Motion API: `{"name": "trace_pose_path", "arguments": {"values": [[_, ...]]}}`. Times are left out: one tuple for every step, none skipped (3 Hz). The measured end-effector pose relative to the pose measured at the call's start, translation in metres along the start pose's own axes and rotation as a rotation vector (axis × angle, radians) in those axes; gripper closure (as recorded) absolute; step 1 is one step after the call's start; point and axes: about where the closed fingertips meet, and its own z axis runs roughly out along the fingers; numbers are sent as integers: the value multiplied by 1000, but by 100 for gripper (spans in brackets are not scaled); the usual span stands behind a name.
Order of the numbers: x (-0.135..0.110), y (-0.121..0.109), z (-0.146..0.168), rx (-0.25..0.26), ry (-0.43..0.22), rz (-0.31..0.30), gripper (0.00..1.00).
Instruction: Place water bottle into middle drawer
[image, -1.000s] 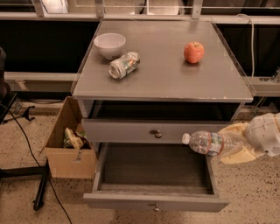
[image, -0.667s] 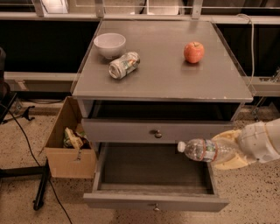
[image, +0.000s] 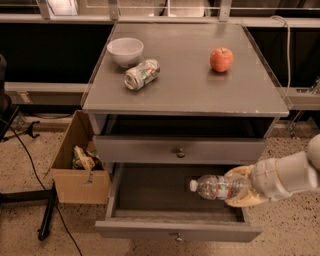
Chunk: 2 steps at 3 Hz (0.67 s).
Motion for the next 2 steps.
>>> {"name": "trace_pose_path", "arguments": {"values": [[28, -3, 43, -1, 73, 3, 100], [28, -3, 43, -1, 73, 3, 100]]}}
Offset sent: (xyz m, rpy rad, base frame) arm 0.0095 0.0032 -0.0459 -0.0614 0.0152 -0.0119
